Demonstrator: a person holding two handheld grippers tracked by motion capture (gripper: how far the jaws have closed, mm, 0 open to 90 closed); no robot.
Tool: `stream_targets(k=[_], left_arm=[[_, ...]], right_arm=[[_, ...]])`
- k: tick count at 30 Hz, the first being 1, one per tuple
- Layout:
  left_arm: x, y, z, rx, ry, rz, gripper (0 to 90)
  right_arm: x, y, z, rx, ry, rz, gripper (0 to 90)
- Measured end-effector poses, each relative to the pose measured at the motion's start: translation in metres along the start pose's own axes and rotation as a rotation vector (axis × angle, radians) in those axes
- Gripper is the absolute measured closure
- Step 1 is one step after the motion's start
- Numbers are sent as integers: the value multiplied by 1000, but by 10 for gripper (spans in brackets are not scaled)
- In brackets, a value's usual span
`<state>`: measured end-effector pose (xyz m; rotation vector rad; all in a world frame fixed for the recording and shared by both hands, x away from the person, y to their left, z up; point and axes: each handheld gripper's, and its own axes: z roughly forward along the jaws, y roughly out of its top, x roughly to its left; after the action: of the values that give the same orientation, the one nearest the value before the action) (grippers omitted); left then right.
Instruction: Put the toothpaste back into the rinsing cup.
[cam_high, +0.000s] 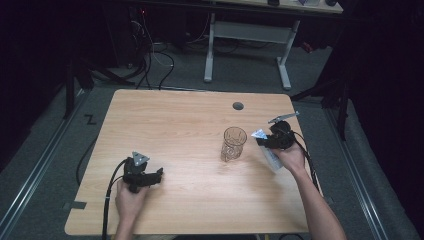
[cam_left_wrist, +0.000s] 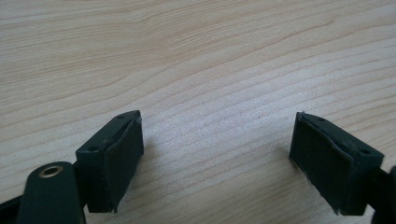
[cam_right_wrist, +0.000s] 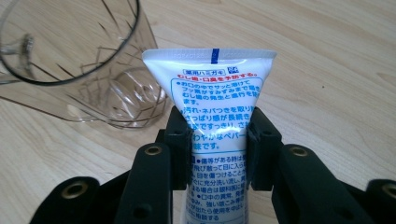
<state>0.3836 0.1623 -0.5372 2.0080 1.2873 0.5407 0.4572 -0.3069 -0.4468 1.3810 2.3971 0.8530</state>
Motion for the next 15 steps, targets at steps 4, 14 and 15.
stream_targets(k=[4,14,15], left_arm=[[0,0,0,0,0,0,175],[0,0,0,0,0,0,175],[0,0,0,0,0,0,176]], right_arm=[[4,0,-9,-37,15,-10,673],[13,-1,-24,-112,50,-18,671],[14,-1,-25,-120,51,-23,671]])
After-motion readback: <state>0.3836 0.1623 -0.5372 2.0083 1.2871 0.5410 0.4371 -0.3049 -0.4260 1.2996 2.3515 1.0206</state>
